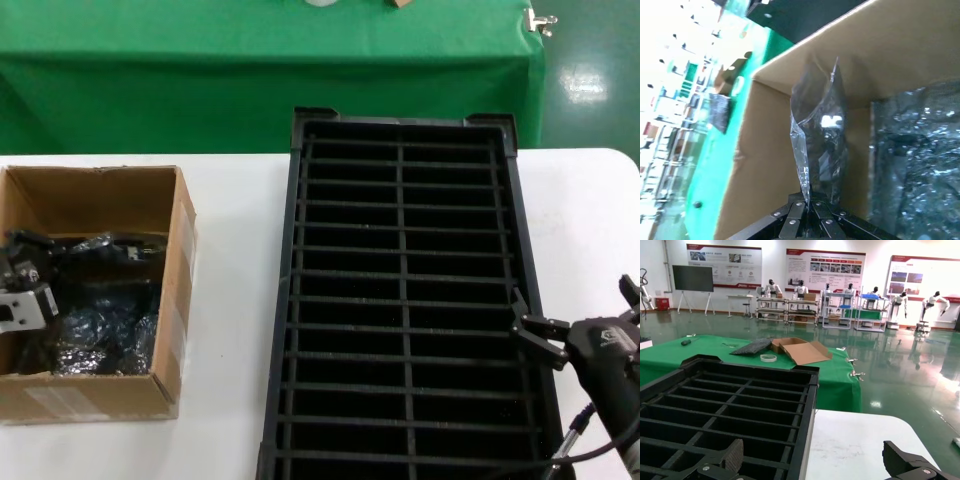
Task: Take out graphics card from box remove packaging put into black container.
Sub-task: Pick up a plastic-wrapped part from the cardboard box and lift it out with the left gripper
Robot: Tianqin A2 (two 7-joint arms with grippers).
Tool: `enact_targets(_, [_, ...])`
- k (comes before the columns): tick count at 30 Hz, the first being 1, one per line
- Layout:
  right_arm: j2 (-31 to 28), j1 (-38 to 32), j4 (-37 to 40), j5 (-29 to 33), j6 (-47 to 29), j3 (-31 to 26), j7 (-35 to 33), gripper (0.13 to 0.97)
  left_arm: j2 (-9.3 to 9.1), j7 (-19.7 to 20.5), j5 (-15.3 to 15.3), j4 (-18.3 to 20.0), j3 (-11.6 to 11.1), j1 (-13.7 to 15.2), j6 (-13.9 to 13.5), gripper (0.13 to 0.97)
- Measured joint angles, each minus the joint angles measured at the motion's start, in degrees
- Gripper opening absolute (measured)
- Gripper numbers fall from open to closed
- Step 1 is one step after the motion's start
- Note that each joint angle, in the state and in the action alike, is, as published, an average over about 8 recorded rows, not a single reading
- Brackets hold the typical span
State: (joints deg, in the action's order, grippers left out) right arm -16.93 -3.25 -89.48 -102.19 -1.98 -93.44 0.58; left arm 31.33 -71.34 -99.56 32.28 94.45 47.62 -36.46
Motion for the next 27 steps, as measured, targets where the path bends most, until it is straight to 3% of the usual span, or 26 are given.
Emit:
enact_targets(6, [0.0, 0.0, 0.0, 0.0, 0.0, 0.0, 0.0, 0.966, 1.27, 1.9, -1.5, 9.2, -2.3, -5.1, 1.0, 0.139])
enact_targets(14, [0.0, 0.0, 0.0, 0.0, 0.0, 0.0, 0.0, 0.966, 2.24, -1.6, -5.3, 17.3, -7.6, -8.9, -0.6, 0.139])
enact_targets(20, [0.0, 0.0, 0.0, 0.0, 0.0, 0.0, 0.0, 0.966, 2.01, -5.1, -9.2, 20.6, -13.0, -10.1, -2.6, 0.139])
enact_targets(27, [0.0, 0.0, 0.0, 0.0, 0.0, 0.0, 0.0, 0.966, 0.05, -7.4, -14.7, 21.3, -19.7, -9.0, -5.5, 0.139])
